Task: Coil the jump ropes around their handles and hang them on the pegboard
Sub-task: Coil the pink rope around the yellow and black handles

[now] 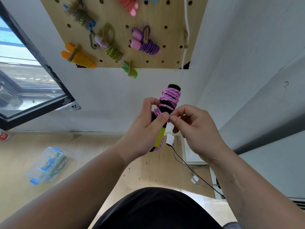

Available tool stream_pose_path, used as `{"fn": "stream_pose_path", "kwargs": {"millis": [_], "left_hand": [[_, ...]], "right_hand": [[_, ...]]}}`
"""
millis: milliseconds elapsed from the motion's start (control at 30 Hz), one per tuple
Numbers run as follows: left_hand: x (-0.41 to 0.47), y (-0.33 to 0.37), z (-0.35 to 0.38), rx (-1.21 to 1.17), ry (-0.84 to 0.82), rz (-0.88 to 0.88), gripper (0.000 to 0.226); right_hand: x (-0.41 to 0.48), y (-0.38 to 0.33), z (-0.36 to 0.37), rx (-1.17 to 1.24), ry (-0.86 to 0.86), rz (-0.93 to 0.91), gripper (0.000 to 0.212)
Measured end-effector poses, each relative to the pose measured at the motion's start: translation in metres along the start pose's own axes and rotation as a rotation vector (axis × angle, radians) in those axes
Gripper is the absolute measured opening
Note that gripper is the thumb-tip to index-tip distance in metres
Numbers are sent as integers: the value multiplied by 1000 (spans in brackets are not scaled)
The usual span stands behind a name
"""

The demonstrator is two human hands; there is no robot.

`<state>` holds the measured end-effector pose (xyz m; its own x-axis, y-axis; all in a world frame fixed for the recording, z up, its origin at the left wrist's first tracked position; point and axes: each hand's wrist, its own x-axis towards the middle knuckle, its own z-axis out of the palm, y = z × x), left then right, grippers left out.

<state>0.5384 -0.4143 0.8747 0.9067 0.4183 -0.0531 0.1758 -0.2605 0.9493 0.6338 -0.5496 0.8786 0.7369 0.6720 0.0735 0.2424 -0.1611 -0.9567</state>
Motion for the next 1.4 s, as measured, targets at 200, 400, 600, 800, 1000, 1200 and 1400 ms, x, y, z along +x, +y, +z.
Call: {"fn": "stream_pose_path", "kwargs": {"millis": [200,400,600,800,1000,1200,1400], "left_hand": [[8,-6,2,482,-2,147,30],[15,-7,16,873,-109,273,35],[11,-7,45,925,-165,271,35],[22,3,53,858,-76,167,42],[42,2,52,789,-30,54,55],[83,-11,26,458,37,-103,52],[144,-15,-10,609,46,33,57]], "right_hand": [[-6,13,7,-183,83,-79,15],[-8,16,-16,-449,206,-226,14],[2,22,-59,-414,22,-202,12],[3,40,-68,-292,-44,-207,16],[18,38,-72,82,-19,4,13],[66,21,-67,358,36,101,53],[125,21,-37,-97,48,30,7]]}}
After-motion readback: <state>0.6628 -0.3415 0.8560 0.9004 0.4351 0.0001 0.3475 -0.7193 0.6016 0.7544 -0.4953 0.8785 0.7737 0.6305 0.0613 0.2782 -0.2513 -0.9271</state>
